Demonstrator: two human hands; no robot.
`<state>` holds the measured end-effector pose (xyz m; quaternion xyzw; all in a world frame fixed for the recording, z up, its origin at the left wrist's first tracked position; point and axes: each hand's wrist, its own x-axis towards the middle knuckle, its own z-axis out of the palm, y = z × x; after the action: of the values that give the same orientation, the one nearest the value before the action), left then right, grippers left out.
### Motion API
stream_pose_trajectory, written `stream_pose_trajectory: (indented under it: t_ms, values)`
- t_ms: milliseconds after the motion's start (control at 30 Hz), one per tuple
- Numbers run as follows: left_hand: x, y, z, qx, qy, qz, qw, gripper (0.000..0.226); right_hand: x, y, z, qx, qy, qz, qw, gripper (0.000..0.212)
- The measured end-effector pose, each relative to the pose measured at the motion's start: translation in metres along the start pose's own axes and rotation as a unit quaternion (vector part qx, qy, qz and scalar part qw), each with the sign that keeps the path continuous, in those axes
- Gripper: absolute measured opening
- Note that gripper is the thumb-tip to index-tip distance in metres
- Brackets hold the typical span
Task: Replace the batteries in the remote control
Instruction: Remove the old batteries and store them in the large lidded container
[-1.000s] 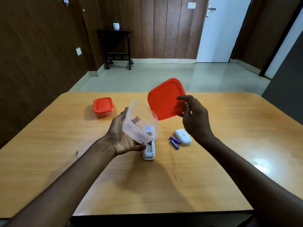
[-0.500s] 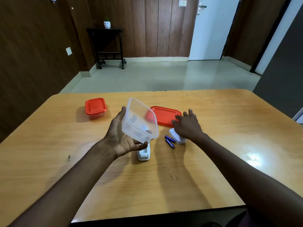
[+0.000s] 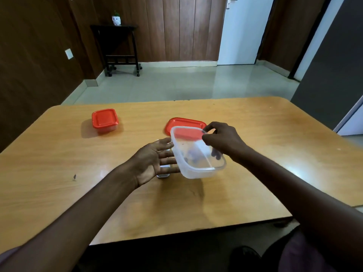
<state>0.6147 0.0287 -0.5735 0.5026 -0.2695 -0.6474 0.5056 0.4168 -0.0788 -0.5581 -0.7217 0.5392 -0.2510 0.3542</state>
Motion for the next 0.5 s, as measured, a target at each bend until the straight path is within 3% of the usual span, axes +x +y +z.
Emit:
stream_pose_trajectory:
  t_ms: [267,500]
  values:
    - [-0.003,-0.045,0.038,0.089,0.072,0.045,0.992,0.035,-0.021,0.043,-0.030,-0.158,0.013,-0.016,0.987,0.014]
    - [0.003,-0.057,0.052,0.109,0.075,0.049,0.990,0.031,-0.018,0.058,-0.029,-0.306,0.026,-0.038,0.951,0.033]
